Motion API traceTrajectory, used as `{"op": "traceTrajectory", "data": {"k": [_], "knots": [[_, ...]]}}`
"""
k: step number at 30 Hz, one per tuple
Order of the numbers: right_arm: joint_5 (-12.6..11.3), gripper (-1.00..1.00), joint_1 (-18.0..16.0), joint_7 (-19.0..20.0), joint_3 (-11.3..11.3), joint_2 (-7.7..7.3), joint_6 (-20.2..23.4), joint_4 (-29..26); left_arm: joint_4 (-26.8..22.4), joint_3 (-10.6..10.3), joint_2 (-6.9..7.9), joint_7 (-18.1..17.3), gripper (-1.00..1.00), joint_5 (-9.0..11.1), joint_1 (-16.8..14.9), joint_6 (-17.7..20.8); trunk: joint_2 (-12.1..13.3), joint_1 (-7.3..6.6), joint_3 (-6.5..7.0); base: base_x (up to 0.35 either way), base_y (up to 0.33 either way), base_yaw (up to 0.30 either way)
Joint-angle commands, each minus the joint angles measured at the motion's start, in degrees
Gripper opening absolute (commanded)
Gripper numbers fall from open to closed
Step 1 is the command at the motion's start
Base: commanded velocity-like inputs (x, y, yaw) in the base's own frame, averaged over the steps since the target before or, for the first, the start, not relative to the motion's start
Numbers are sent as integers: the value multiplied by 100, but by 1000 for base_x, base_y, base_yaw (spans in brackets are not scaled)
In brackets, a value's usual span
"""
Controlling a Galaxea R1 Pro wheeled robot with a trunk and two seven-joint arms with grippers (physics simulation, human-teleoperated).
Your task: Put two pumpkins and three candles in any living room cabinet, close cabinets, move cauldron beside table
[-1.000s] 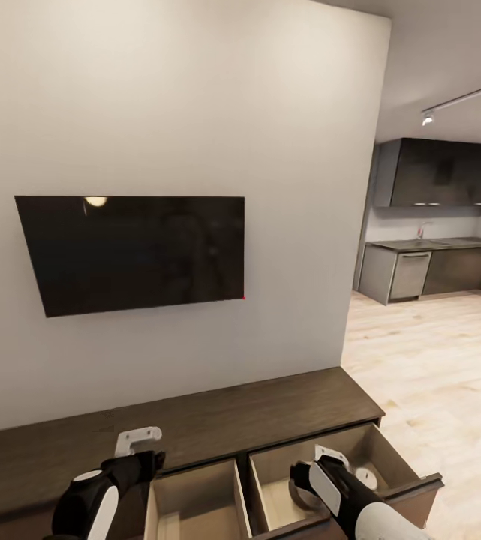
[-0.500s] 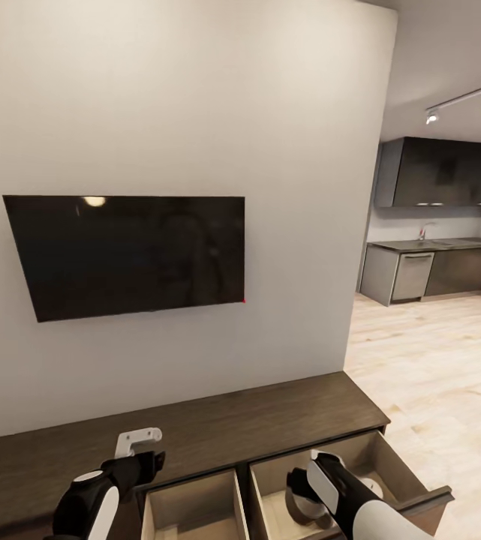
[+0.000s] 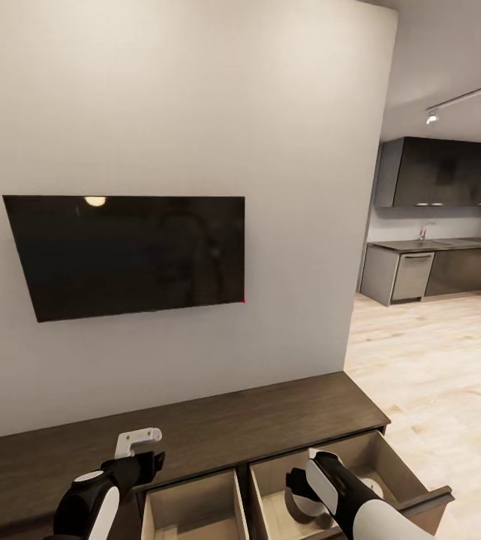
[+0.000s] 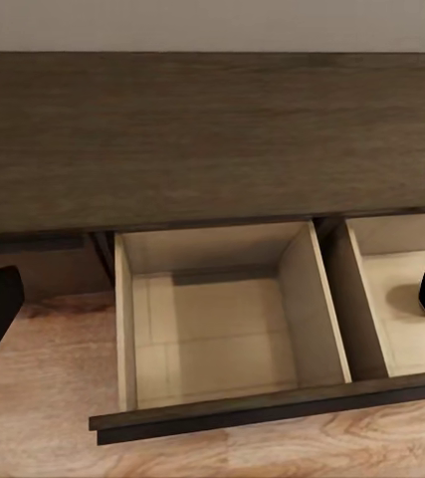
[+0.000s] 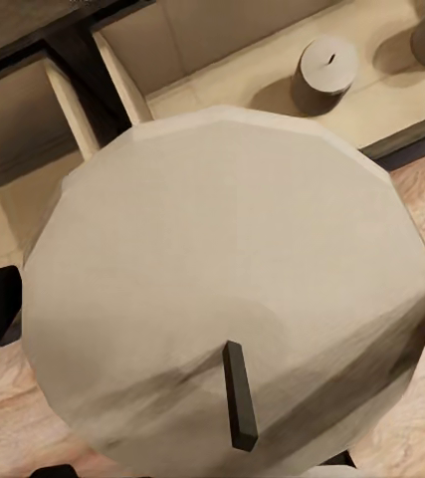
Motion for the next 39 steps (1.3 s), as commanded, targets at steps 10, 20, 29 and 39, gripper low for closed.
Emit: {"op": "traceTrajectory", "data": {"k": [10,20,29,39], "knots": [[-63,-100,-4,-21,63,-7,11,-19,6,6,-4,53,100,50,-5,23,-7,1,-14,0,-120,60],[-63,-100,-4,-14,72,-5,11,-20,8,11,-4,61,100,41,-5,15,-7,1,-40,61,-246,246],[-63,-100,-4,-6,65,-18,11,-20,8,4,-4,61,100,44,-5,14,-7,1,-45,93,-195,50],[-63,-100,-4,-2,81,-5,-28,-35,8,-1,-4,61,100,45,-5,14,-7,1,-35,8,-23,94]]}}
